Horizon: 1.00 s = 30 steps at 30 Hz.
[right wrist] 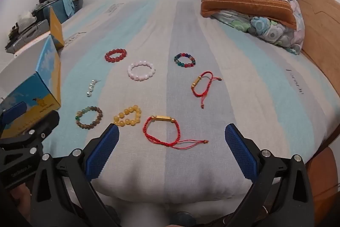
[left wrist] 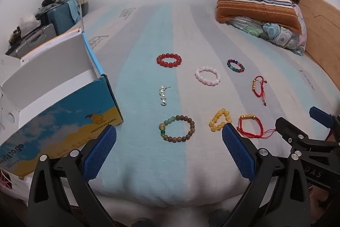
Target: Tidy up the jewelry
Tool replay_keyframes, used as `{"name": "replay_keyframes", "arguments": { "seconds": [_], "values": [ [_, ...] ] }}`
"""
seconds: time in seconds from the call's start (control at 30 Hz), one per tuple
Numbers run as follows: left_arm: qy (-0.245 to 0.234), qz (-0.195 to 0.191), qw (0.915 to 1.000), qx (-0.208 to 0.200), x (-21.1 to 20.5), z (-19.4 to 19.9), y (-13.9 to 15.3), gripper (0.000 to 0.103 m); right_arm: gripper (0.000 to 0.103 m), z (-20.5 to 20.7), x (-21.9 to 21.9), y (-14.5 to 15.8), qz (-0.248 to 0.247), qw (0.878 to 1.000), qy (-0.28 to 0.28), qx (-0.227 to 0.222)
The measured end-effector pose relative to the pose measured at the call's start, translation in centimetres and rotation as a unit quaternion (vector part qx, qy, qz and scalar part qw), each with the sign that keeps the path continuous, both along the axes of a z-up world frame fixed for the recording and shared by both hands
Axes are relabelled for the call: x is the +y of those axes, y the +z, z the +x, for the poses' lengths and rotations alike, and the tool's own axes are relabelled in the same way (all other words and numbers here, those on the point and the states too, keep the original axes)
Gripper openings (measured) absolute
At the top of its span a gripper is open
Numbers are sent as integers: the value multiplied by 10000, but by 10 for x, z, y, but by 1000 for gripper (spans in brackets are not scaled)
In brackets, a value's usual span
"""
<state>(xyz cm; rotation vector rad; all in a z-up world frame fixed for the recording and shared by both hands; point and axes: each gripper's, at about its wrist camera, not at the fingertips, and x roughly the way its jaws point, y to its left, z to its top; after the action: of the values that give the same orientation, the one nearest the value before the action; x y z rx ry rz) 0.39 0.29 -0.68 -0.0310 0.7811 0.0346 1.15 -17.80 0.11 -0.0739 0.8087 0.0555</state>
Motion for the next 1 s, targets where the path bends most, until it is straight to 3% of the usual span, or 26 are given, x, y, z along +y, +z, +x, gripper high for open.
{"name": "replay_keyframes", "arguments": {
  "seconds": [1.0],
  "values": [
    [130,163,9998,-6,-1,-3,5,97,96,-3,-8,1,71,10000,-47,-39]
  ]
}}
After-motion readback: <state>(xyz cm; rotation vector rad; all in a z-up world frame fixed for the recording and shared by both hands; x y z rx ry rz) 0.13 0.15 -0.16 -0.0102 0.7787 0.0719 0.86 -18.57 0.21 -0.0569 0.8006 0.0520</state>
